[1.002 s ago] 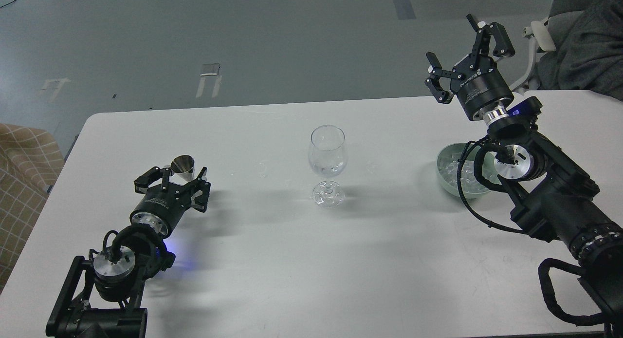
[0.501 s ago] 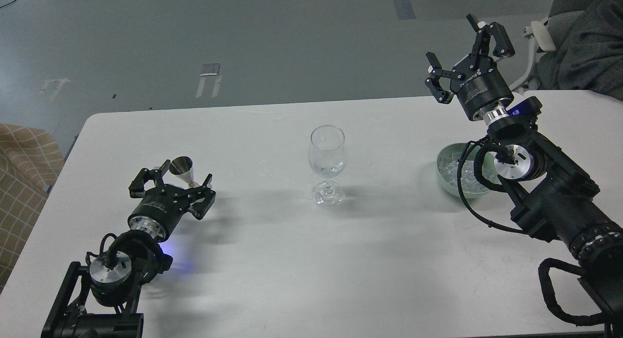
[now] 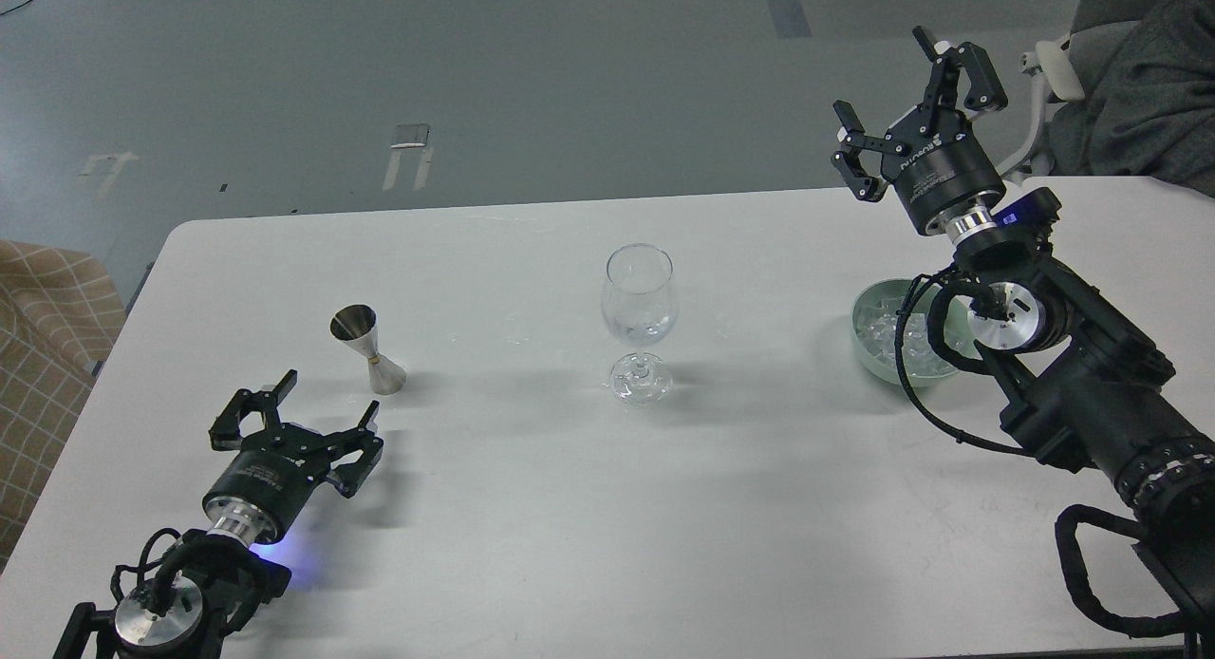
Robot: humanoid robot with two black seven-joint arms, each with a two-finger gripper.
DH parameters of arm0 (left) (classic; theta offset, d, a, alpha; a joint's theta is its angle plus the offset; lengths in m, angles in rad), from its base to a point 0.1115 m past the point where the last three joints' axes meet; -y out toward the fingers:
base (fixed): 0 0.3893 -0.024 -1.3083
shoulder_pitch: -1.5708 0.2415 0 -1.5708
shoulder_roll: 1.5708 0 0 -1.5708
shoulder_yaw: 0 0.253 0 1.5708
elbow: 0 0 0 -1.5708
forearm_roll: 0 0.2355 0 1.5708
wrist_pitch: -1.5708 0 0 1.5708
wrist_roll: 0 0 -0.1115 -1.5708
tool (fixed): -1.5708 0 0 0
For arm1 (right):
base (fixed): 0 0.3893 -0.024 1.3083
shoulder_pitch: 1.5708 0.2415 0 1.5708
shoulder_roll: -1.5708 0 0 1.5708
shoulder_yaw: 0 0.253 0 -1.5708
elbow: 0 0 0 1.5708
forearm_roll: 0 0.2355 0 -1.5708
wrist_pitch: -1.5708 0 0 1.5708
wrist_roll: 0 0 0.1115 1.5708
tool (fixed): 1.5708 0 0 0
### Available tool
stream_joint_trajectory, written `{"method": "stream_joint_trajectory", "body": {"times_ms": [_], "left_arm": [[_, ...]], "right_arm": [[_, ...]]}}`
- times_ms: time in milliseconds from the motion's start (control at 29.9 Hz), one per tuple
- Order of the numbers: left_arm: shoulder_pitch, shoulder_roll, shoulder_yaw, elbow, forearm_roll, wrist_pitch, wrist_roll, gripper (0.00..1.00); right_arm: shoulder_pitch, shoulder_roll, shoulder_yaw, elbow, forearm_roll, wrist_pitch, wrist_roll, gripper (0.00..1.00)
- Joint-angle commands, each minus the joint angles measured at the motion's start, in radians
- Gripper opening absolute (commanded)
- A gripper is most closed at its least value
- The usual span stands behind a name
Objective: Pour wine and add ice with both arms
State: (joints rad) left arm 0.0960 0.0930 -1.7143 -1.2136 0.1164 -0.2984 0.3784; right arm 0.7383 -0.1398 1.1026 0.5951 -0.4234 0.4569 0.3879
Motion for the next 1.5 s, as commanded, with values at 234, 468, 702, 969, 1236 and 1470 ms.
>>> {"method": "stream_joint_trajectory", "body": {"times_ms": [234,468,702,969,1236,1470], "left_arm": [[-0.013,0.232,-0.071,0.085,0.019,-0.190,-0.015,0.97],[-0.130,0.399,-0.065,0.086,0.112,-0.190,-0.118,0.97],[-0.320,0.363,-0.054,0.071,0.443,-0.190,-0.239,0.97],[-0.524,0.292,0.056,0.075,0.583,-0.190,-0.308,0.97],[-0.604,0.286,0.225,0.088,0.648,-0.027,-0.420,0.97],[-0.602,0.266,0.248,0.080,0.646,-0.015,-0.423,0.97]], "right_arm": [[-0.051,-0.251,-0.107,0.212,-0.089,-0.043,-0.001,1.00],[-0.120,-0.475,-0.153,0.422,-0.298,-0.127,0.000,1.00],[-0.249,-0.595,-0.155,0.606,-0.788,-0.290,0.002,1.00],[-0.368,-0.584,-0.156,0.589,-1.221,-0.429,0.006,1.00],[-0.408,-0.505,-0.159,0.477,-1.471,-0.472,0.006,1.00],[-0.386,-0.422,-0.199,0.405,-1.485,-0.472,0.002,0.97]]}}
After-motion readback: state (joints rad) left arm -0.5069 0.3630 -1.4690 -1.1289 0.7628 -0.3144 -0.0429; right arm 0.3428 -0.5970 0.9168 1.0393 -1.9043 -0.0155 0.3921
